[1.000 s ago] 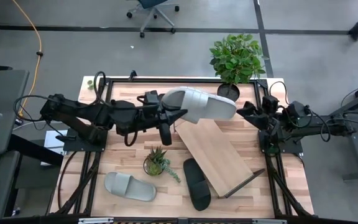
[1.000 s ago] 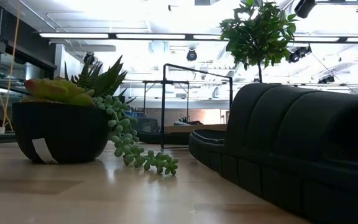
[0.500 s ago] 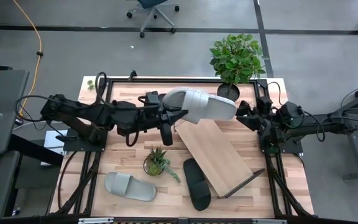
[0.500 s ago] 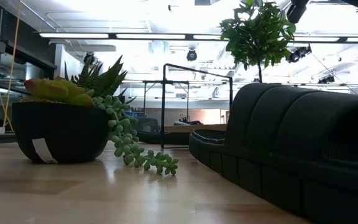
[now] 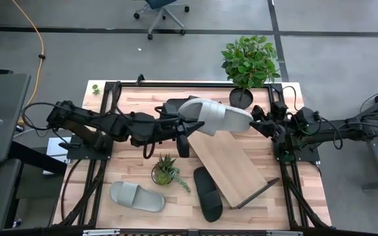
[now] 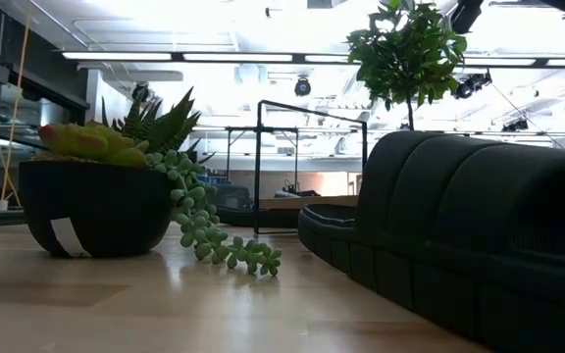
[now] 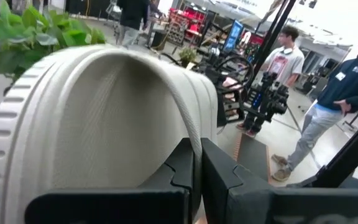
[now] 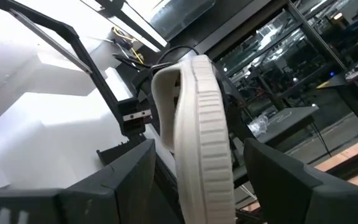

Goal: Pick and place slides into the shelf
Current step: Put the top gray slide on the shelf

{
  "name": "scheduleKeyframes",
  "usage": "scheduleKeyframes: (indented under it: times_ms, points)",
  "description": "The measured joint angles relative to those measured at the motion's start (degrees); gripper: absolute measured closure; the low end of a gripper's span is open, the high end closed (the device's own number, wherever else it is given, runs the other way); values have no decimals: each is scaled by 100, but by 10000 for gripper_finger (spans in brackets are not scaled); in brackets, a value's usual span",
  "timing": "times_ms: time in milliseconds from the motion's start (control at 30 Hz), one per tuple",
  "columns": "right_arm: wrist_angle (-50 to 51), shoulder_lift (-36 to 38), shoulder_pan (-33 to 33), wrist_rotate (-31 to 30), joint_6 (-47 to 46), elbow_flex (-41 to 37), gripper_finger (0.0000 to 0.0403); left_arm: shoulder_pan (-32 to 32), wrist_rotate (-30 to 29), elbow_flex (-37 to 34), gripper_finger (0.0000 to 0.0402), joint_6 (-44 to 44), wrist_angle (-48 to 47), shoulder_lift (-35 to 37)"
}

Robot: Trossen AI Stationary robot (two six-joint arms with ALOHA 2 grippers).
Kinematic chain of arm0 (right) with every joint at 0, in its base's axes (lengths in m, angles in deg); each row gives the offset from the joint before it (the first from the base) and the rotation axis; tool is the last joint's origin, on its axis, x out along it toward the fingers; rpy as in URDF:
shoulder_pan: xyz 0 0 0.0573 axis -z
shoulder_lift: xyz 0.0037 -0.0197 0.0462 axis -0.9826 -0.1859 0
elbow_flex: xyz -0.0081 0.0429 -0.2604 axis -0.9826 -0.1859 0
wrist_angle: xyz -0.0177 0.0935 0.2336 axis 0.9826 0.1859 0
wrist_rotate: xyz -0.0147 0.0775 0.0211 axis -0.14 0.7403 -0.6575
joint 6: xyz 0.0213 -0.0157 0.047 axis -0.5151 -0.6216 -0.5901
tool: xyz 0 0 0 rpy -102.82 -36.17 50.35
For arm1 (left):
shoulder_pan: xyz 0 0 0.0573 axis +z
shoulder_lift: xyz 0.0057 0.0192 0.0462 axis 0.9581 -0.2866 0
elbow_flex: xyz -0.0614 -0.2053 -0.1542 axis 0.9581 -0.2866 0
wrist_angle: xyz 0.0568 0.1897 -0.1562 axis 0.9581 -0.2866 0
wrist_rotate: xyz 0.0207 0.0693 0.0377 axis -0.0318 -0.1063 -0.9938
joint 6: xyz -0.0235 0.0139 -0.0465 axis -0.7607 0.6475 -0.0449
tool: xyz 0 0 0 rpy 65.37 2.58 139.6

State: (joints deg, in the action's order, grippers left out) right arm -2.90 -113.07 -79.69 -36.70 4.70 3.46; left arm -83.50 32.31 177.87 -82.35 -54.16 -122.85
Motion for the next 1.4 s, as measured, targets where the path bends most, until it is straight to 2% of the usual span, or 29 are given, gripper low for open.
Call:
scheduleKeyframes:
  times_ms: [467, 1033, 1400]
  points:
    - [183, -119, 0, -44, -46, 0, 175, 0, -52, -5, 401, 136, 153, -1]
    - [200, -121, 0, -193, 265, 0, 318, 7, -179, -5, 401, 151, 86, -1]
    - [209, -117, 0, -341, 303, -2, 339, 7, -220, -1, 376, 287, -49, 1]
